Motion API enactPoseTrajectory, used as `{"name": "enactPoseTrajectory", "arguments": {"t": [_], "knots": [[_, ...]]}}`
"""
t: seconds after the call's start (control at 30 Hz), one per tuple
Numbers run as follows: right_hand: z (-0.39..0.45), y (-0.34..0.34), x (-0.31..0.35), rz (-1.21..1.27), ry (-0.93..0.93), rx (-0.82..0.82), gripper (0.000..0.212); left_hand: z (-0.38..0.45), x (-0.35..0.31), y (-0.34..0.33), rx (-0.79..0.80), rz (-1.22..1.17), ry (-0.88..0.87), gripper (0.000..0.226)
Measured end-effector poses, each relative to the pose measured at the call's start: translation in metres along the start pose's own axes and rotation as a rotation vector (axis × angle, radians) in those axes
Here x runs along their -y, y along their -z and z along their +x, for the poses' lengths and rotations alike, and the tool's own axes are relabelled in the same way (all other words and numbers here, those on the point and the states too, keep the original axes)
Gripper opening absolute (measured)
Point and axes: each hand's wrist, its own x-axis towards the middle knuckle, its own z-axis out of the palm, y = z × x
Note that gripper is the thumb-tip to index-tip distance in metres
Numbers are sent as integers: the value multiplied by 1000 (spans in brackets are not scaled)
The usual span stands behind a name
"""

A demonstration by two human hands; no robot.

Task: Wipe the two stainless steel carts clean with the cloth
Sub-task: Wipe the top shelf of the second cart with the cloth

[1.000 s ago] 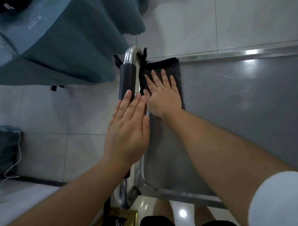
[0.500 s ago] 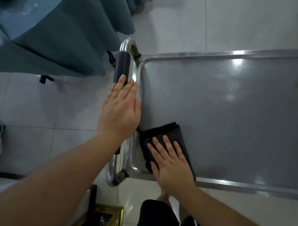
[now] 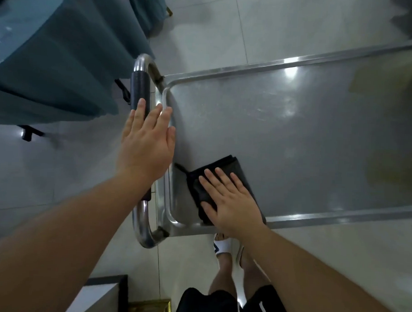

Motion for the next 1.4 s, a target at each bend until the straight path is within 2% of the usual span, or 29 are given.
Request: {"name": "enactPoseTrajectory", "arguments": {"t": [0.2, 0.37, 0.43, 0.53, 0.73, 0.87, 1.13, 1.4], "knots": [[-27, 21, -69, -76, -142, -34, 69, 2, -3, -1, 72, 226, -116, 62], [-45, 35, -115, -99, -209, -42, 68, 8, -13, 1, 256, 492, -426, 59], [-53, 41, -134, -102, -230, -40, 68, 10, -27, -4, 311, 517, -482, 59], [-68, 52, -165, -98, -247, -36, 67, 11, -64, -17, 333, 376, -361, 55], [-97, 74, -228, -100, -258, -46, 66, 2, -181, -56, 288, -15, -113, 56], [-115, 86, -270, -98, -232, -51, 65, -7, -250, -81, 294, -162, 4, 57], [-172, 126, -392, -121, -251, -36, 63, 1, -337, -116, 256, -263, 210, 58], [-211, 156, -482, -130, -324, -59, 64, 6, -361, -142, 167, -200, 257, 60]]}}
